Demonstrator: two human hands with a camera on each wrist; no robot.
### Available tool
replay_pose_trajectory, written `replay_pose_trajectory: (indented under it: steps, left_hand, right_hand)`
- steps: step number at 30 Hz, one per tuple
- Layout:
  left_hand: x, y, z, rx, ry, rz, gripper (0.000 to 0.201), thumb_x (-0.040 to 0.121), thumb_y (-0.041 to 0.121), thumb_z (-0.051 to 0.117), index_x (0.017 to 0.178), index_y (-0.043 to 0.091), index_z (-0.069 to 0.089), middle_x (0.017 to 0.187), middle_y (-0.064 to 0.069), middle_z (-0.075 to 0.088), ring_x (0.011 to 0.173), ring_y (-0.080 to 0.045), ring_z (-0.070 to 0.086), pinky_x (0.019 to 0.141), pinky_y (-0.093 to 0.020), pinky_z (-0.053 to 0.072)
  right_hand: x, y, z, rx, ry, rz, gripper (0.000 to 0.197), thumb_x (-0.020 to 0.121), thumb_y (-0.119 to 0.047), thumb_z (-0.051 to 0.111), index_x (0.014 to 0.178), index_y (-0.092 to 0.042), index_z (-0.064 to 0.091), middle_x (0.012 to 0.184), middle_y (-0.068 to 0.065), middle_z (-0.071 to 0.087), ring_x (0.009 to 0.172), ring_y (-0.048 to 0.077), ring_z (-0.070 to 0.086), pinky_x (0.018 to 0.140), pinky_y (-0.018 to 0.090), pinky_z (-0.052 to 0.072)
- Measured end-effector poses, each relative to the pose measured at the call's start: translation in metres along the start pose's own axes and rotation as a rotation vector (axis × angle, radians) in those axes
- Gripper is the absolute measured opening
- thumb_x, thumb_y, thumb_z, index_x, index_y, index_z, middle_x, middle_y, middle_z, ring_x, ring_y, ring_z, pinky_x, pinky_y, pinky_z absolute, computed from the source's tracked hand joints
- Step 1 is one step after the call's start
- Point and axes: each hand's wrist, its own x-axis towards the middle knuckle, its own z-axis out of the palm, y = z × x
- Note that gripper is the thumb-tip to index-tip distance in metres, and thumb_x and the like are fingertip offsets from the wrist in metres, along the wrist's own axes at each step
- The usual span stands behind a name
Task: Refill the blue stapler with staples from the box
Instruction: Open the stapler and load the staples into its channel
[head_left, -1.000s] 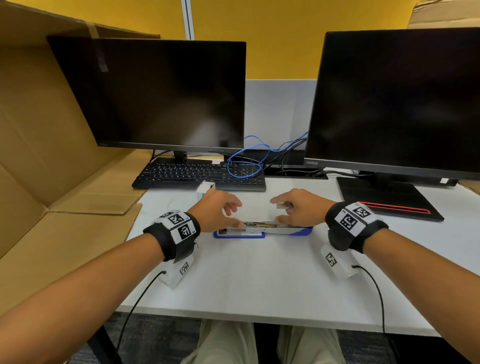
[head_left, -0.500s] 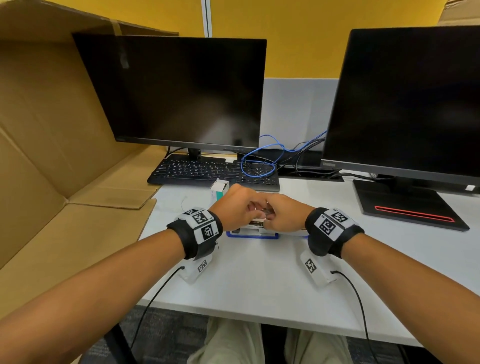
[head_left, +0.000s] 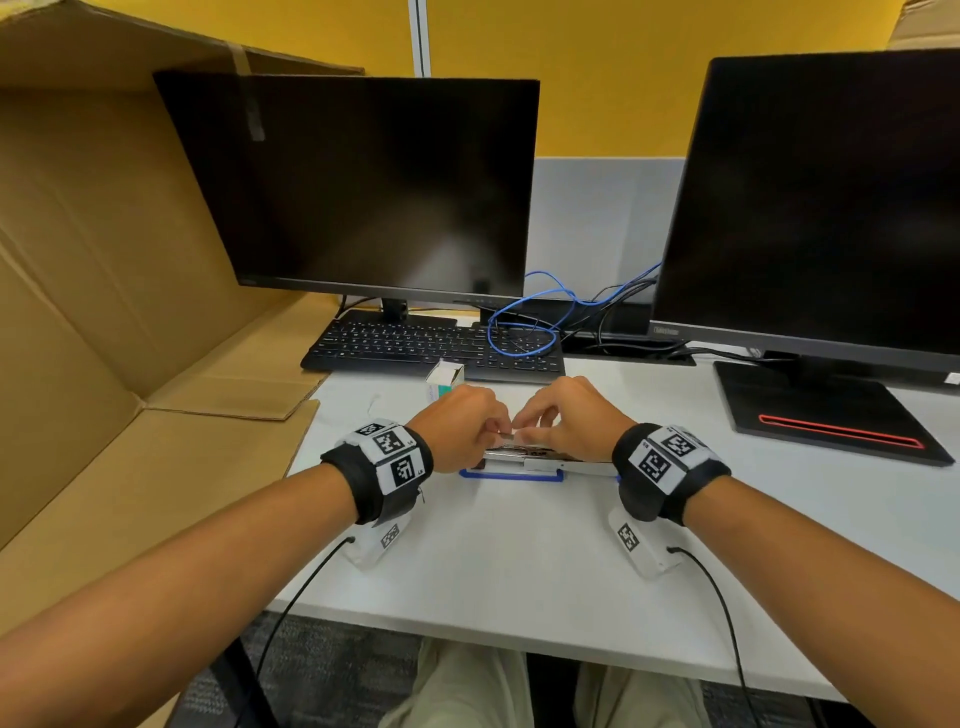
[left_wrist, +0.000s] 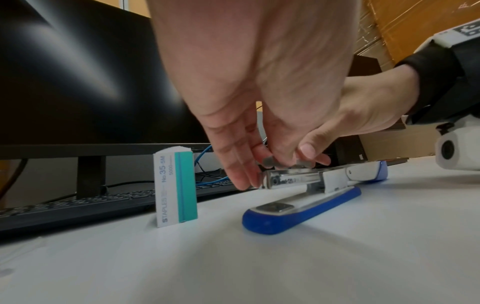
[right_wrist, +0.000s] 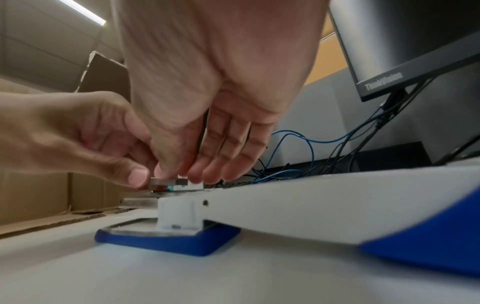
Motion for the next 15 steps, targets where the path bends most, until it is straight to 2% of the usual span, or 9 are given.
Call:
replay_pose_trajectory:
  steps: [3, 7, 11, 15]
  left_hand:
    - [-0.0001, -0.0003, 0.0007, -0.001, -0.026, 0.005, 0.022, 0.089, 0.009, 0.057, 0.101, 0.016, 0.074, 0.092, -0.005, 0.071, 0.084, -0.017, 0.064, 0.074, -0.028, 0.054]
    - [0.0016, -0.0036, 0.001, -0.037, -0.045, -0.009, 0.019, 0.088, 0.013, 0.06, 0.099, 0.014, 0.075, 0.091, -0.003, 0.074, 0.084, -0.015, 0.066, 0.077, -0.029, 0.056]
    - [0.0016, -0.007, 0.0007, -0.083, -0.062, -0.019, 0.014, 0.087, 0.016, 0.063, 0.097, 0.014, 0.073, 0.09, -0.002, 0.074, 0.083, -0.014, 0.066, 0.073, -0.023, 0.052]
    - [-0.0005, -0.0086, 0.0024, -0.081, -0.062, -0.013, 0.014, 0.087, 0.013, 0.061, 0.097, 0.015, 0.071, 0.09, -0.002, 0.073, 0.083, -0.015, 0.065, 0.072, -0.023, 0.054]
  right_hand:
    - [0.0019, -0.0028, 0.0037, -0.073, -0.061, -0.027, 0.016, 0.083, -0.032, 0.073, 0.09, -0.022, 0.081, 0.082, -0.005, 0.077, 0.073, 0.013, 0.066, 0.075, 0.036, 0.057]
    - [0.0056, -0.0012, 0.0048, -0.091, -0.095, -0.014, 0.014, 0.081, -0.034, 0.072, 0.085, -0.024, 0.081, 0.075, -0.007, 0.077, 0.069, 0.01, 0.066, 0.076, 0.038, 0.058]
    - [0.0069, -0.0014, 0.0036, -0.066, -0.105, -0.03, 0.015, 0.081, -0.031, 0.073, 0.087, -0.02, 0.08, 0.078, -0.005, 0.077, 0.071, 0.01, 0.068, 0.075, 0.033, 0.059]
    - [0.0051, -0.0006, 0.0049, -0.049, -0.11, -0.057, 0.016, 0.082, -0.029, 0.073, 0.09, -0.018, 0.08, 0.081, -0.003, 0.077, 0.07, 0.009, 0.067, 0.073, 0.03, 0.059]
